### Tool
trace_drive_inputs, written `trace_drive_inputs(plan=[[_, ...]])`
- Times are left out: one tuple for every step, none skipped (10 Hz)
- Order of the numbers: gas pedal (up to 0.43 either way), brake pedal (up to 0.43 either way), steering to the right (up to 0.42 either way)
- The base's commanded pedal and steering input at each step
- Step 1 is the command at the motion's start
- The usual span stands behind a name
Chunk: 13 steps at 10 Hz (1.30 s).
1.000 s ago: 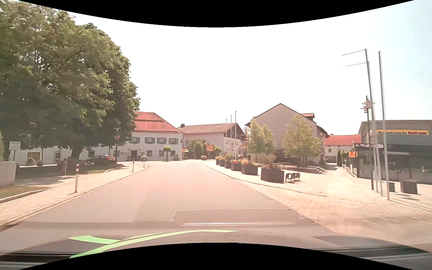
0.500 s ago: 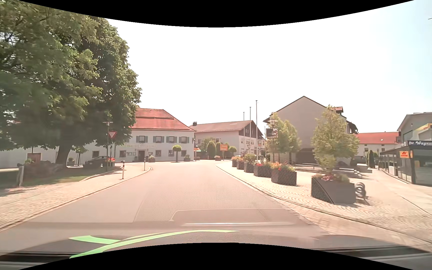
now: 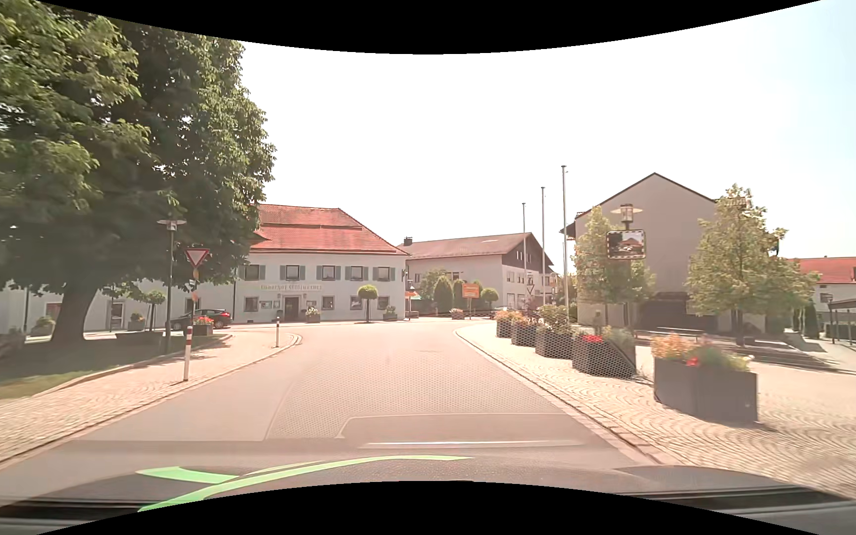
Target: Follow the waypoints while adhering to traffic rules and regulations
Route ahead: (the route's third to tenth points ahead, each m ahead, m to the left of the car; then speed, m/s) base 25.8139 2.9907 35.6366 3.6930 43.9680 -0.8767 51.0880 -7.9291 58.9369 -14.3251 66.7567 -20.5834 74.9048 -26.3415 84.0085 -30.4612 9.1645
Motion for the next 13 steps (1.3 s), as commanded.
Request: trace_drive_inputs(plan=[[0.000, 0.116, -0.040], [0.000, 0.128, -0.034], [0.000, 0.140, -0.029], [0.000, 0.152, -0.024], [0.000, 0.159, -0.021], [0.000, 0.171, -0.019], [0.000, 0.183, -0.014], [0.000, 0.189, -0.009], [0.000, 0.195, -0.006], [0.000, 0.201, -0.004], [0.000, 0.207, -0.002], [0.000, 0.207, 0.002], [0.000, 0.207, 0.007]])
